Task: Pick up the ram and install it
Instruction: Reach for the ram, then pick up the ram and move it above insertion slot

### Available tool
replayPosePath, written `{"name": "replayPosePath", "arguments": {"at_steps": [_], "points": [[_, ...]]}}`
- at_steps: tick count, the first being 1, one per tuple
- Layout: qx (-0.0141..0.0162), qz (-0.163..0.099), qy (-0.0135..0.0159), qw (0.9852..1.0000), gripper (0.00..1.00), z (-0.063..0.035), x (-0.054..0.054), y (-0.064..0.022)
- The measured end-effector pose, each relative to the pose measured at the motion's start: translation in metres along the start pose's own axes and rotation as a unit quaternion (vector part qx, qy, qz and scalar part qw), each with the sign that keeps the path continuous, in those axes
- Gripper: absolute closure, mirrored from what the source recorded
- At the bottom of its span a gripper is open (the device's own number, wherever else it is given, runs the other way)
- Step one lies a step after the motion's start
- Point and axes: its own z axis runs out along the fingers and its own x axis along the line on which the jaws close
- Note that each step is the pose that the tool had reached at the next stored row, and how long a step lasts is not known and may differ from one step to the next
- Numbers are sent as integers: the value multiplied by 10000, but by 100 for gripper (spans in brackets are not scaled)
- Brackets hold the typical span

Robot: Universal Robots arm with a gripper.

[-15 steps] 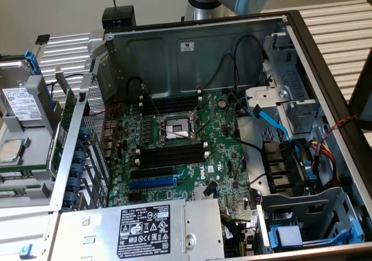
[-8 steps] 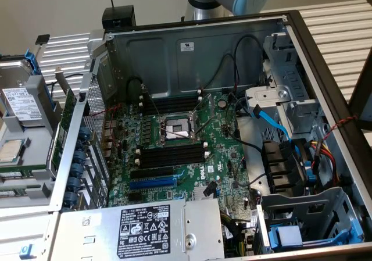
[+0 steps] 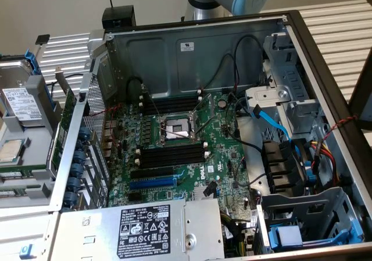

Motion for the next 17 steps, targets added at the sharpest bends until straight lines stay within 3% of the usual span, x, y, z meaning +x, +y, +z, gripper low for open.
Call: {"name": "replayPosePath", "arguments": {"at_steps": [12,17], "points": [[-1,-135,8,9999,89,0,3,0],[-5,-545,32,9985,89,6,3,0]]}}
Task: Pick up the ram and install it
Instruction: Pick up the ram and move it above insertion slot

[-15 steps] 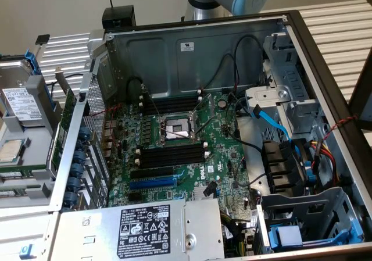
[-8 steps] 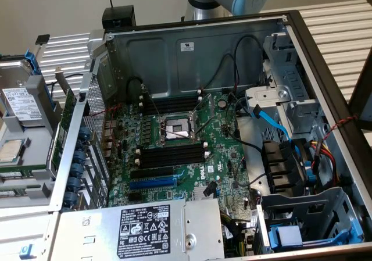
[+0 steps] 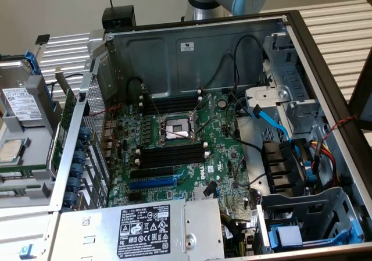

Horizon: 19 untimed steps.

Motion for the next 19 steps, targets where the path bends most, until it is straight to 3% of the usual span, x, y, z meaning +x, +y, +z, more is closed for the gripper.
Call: {"name": "replayPosePath", "arguments": {"at_steps": [5,10,15,19], "points": [[-3,-451,29,9990,89,5,0,0],[-6,-904,57,9959,89,8,0,0],[-9,-1350,85,9908,89,9,0,0],[-12,-1710,107,9852,89,11,0,0]]}}
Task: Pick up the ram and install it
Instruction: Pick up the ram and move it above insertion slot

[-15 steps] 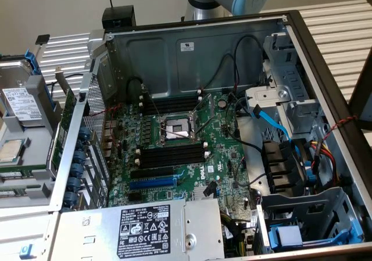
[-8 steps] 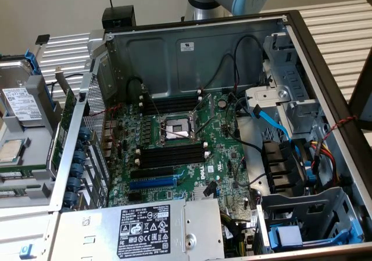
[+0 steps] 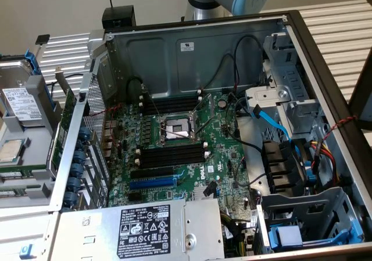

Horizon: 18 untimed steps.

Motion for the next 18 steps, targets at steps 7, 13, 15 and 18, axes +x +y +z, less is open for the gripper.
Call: {"name": "replayPosePath", "arguments": {"at_steps": [7,13,15,18], "points": [[-4,-636,40,9980,89,4,0,0],[-6,-1180,74,9930,89,9,0,-1],[-7,-1360,86,9907,89,11,0,-1],[-8,-1630,102,9866,89,14,0,-1]]}}
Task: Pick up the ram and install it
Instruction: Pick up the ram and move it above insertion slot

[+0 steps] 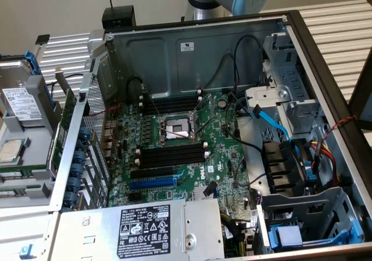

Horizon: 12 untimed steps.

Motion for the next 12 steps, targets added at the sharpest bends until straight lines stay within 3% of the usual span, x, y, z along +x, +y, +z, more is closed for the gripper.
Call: {"name": "replayPosePath", "arguments": {"at_steps": [6,12], "points": [[-4,-547,34,9985,89,5,0,0],[-7,-1083,67,9941,89,11,0,0]]}}
